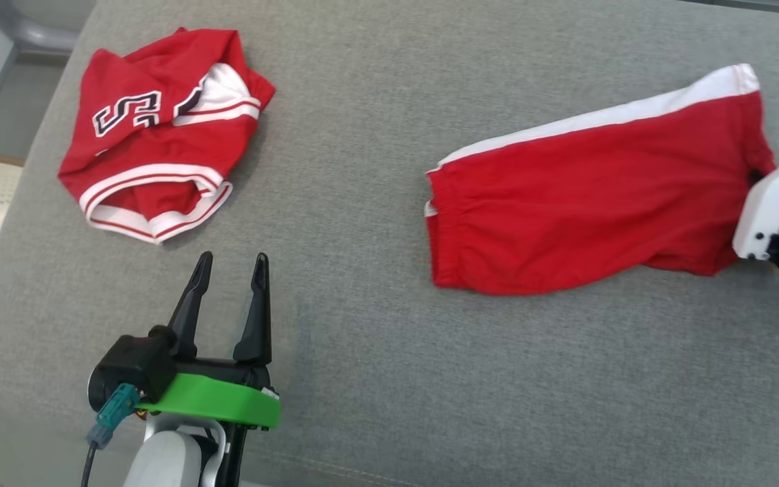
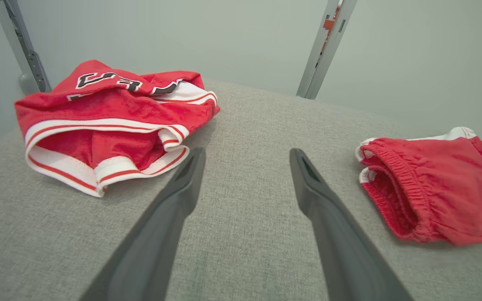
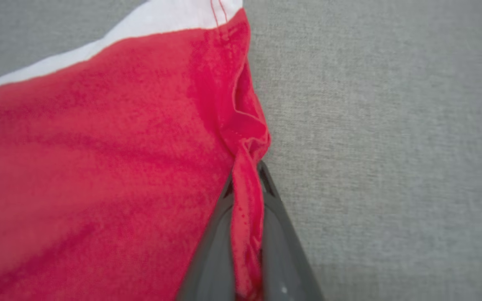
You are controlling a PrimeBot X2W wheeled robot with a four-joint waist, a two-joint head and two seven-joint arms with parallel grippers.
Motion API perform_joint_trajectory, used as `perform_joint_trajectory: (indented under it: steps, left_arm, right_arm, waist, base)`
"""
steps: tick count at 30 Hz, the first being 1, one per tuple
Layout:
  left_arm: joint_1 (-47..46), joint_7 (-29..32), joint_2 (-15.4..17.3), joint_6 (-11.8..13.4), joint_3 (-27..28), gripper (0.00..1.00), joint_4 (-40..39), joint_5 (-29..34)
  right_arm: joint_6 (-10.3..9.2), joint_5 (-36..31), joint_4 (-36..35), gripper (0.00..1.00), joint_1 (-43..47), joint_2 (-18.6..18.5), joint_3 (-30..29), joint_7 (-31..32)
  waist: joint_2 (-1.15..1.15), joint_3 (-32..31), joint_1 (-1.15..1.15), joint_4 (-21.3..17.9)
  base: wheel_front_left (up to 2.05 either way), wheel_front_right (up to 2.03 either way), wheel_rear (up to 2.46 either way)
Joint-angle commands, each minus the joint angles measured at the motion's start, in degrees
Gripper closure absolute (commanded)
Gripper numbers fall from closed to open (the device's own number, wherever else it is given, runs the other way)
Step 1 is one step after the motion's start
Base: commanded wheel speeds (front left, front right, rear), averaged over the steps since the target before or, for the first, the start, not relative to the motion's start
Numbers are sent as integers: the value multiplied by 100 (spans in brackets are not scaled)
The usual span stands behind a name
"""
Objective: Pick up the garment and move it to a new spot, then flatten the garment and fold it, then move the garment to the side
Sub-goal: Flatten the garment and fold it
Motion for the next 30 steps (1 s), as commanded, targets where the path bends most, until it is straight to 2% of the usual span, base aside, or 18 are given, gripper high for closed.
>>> perform_joint_trajectory:
  steps: [1, 10, 15, 19, 24, 30]
  left_arm:
    - [-60, -3, 11, 15, 17, 0, -8, 43]
    - [-99, -3, 12, 15, -26, 0, -38, 109]
    - [-77, -3, 13, 15, -42, 0, -9, 122]
    - [-40, -3, 13, 15, -49, 0, 34, 96]
    - [29, -3, 12, 15, -49, 0, 38, 28]
    - [65, -3, 12, 15, -107, 0, 64, -65]
  right_arm:
    - [-25, -83, -35, 100, 201, -71, -117, -63]
    - [-21, -841, -678, 100, 765, -497, -928, -447]
    - [-20, -1331, -1249, 100, 1008, -547, -1096, -416]
    - [-19, -1250, -1808, 100, 1095, -375, -789, -364]
    - [-19, -966, -2600, 100, 1294, -199, -39, 2]
    - [-19, -620, -2876, 100, 1233, -65, 781, 303]
  waist:
    - [0, -88, 0, -195]
    - [0, -246, 0, -631]
    - [0, -347, 0, -778]
    - [0, -435, 0, -861]
    - [0, -556, 0, -938]
    - [0, -675, 0, -944]
  base:
    - [0, 0, 0]
    - [0, 0, 0]
    - [0, 0, 0]
    - [0, 0, 0]
    - [0, 0, 0]
    - [0, 0, 0]
